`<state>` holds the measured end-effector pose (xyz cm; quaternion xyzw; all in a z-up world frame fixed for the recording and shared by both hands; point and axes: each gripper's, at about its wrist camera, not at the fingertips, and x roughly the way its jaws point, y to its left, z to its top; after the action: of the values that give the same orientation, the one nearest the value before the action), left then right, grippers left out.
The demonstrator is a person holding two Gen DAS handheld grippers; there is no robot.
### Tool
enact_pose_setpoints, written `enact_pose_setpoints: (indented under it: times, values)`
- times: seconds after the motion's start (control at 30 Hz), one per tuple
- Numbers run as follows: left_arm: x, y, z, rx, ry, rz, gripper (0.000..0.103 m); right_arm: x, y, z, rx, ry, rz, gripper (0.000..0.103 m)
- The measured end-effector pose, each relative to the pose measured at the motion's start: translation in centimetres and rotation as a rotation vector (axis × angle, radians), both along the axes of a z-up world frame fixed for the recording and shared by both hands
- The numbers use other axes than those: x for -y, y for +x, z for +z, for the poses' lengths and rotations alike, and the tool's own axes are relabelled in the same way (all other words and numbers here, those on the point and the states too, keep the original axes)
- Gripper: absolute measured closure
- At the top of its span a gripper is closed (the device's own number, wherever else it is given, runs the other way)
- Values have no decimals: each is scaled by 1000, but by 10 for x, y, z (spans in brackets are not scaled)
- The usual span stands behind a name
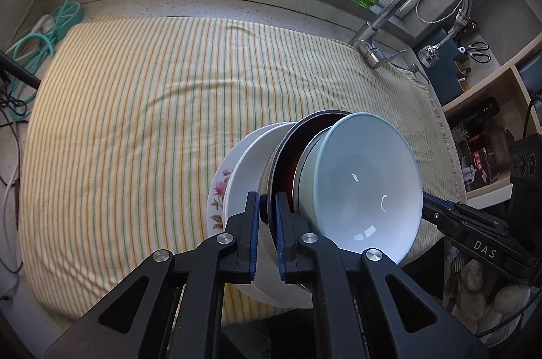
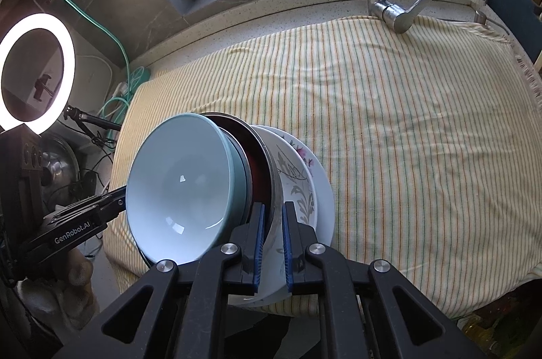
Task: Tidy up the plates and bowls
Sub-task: 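Open the left tool while the right tool opens, releasing the bowl stack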
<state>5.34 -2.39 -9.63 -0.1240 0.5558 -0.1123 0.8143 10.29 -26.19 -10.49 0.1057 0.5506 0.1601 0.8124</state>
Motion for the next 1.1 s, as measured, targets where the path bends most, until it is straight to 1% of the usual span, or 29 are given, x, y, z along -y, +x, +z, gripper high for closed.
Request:
enact_pose_setpoints:
  times: [0.13,0.23,0.33,0.4,0.53,0.63,0.67,0.73,0.77,0.8,0.83,0.87,0.93,1.0,1.03,1.1]
  values:
    - [0,1,2,11,6,13,95,1,0,3,14,-25,8,90]
    - [-2,-1,4,23,14,21,95,5,-3,7,44,-52,-2,85]
    - [-1,-2,6,30,22,24,95,9,-6,11,68,-59,-14,81]
    - [0,-4,8,39,34,28,95,12,-7,12,83,-56,-23,75]
    - [1,-9,17,78,66,42,95,15,-10,15,108,-71,-33,73]
    - [1,-16,26,116,83,63,84,15,-14,19,135,-96,-30,73]
    - [2,-17,29,130,91,68,82,15,-17,20,151,-106,-31,73]
    - [4,-22,35,153,99,73,80,15,-21,26,184,-122,-33,68]
    - [5,-23,38,163,106,72,73,14,-24,29,202,-129,-35,59]
    - [6,-25,41,175,116,73,70,13,-27,32,226,-140,-37,53]
    - [7,-28,44,189,125,75,63,11,-30,36,249,-154,-37,53]
    - [8,-30,47,202,131,79,59,9,-32,39,267,-168,-35,53]
    - [7,-35,51,216,134,90,58,6,-37,45,296,-183,-27,52]
    - [6,-39,55,230,136,98,58,4,-41,50,320,-181,-31,42]
    - [7,-41,57,236,142,100,57,4,-44,53,333,-176,-35,41]
    - [9,-45,61,253,154,102,47,4,-49,59,357,-171,-43,39]
